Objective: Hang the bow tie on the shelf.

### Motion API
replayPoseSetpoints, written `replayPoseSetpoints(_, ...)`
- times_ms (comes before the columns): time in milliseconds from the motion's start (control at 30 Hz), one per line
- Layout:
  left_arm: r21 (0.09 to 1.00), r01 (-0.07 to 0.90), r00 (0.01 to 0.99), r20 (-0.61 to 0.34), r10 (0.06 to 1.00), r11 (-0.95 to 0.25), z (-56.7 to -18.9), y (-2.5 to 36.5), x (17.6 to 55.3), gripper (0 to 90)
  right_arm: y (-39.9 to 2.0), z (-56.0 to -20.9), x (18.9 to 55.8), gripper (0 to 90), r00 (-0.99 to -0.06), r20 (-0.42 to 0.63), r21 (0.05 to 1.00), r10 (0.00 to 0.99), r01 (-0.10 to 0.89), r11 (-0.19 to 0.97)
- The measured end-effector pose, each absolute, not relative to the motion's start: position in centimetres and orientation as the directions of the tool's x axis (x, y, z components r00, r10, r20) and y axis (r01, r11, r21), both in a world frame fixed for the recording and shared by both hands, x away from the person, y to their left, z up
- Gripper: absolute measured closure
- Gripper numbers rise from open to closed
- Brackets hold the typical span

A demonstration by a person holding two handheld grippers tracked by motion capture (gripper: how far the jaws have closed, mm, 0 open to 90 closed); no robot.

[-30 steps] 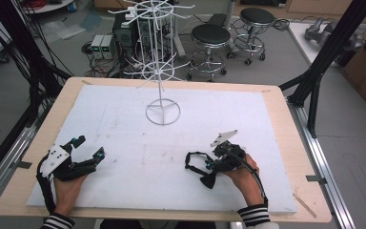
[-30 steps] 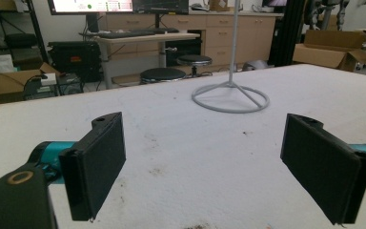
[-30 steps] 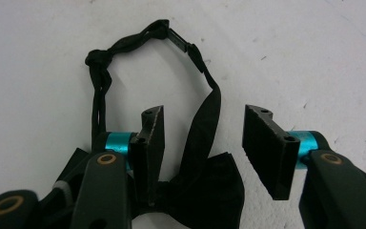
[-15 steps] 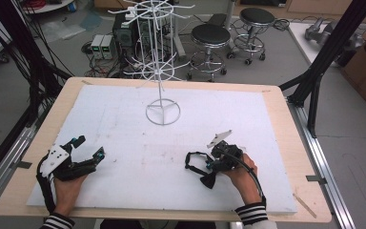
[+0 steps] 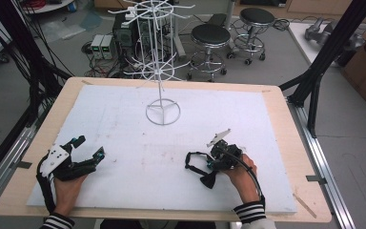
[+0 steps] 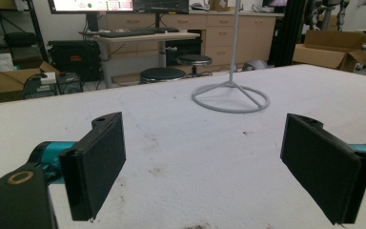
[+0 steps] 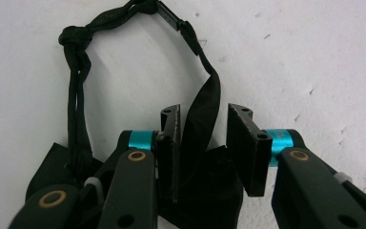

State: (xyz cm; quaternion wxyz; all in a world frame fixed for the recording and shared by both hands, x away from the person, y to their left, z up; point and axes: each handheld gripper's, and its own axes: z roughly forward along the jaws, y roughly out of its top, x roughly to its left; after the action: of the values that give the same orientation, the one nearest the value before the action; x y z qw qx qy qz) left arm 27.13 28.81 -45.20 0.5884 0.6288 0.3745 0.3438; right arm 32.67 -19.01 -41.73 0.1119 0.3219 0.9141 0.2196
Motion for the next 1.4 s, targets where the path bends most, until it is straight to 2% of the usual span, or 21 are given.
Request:
replayPoseSetpoints(233,0.997,0.067,0.483,-0.009,0.876,-0.027,-45.2,28.8,27.1,15.6,-19.0,-41.9,33.0,66.6,-0.765,-0.033,0.466,0.643,0.557,0.687)
replayPoseSetpoints(600,0.997,0.067,0.482,-0.01,0.876,-0.026,-45.2,28.8,27.1,15.7,-19.1,-41.8,33.2,85.4,-0.745,0.065,0.454,0.664,0.615,0.645)
replayPoseSetpoints(1000,0.997,0.067,0.483,-0.008,0.875,-0.028,-45.2,28.8,27.1,15.6,-19.6,-41.2,33.0,86.8,-0.736,0.069,0.505,0.673,0.608,0.613)
replayPoseSetpoints(1400,0.997,0.066,0.483,-0.01,0.876,-0.025,-45.2,28.8,27.1,15.6,-19.5,-40.1,32.4,86.7,-0.788,0.099,0.649,0.607,0.514,0.561)
